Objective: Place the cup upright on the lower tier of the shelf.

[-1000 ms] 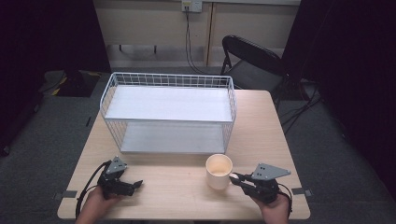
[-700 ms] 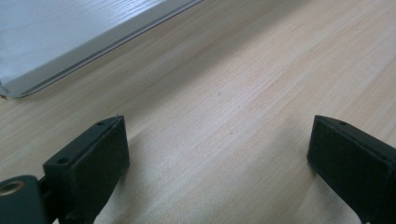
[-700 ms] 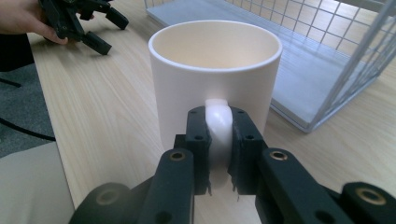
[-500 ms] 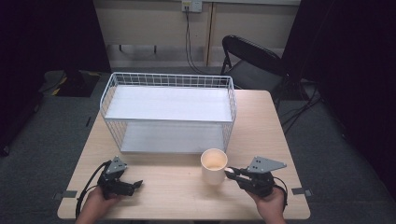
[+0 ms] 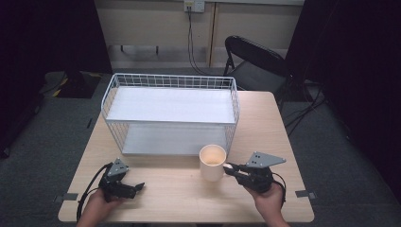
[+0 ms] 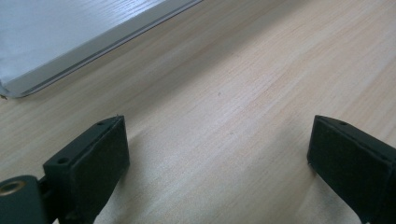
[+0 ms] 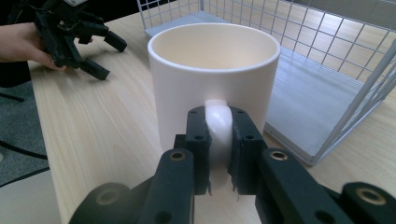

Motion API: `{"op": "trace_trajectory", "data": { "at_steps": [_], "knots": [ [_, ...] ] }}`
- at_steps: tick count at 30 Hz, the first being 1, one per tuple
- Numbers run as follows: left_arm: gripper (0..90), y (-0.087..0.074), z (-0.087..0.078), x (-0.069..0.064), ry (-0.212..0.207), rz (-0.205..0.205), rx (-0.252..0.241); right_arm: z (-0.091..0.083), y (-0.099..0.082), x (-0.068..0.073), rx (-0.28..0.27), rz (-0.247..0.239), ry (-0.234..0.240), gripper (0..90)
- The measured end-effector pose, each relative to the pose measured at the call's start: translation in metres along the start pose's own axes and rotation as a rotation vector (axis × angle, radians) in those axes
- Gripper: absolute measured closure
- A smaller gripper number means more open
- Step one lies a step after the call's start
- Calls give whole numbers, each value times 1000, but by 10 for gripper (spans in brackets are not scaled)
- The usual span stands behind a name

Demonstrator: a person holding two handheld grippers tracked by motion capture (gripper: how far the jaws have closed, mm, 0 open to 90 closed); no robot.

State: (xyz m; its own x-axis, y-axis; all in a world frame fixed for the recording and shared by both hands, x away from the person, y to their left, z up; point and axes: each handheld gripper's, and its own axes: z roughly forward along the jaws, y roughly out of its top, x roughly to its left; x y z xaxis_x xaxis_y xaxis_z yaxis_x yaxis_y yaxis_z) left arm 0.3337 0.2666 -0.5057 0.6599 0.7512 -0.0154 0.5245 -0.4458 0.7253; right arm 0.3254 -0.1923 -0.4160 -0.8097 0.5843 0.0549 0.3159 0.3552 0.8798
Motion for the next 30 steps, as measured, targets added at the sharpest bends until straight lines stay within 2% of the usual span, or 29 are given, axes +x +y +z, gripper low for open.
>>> {"op": "trace_trajectory", "data": {
  "at_steps": [30],
  "knots": [
    [46, 0, 0, 0, -2, 0, 1, 28, 19, 2, -21, 12, -9, 805]
  ]
}}
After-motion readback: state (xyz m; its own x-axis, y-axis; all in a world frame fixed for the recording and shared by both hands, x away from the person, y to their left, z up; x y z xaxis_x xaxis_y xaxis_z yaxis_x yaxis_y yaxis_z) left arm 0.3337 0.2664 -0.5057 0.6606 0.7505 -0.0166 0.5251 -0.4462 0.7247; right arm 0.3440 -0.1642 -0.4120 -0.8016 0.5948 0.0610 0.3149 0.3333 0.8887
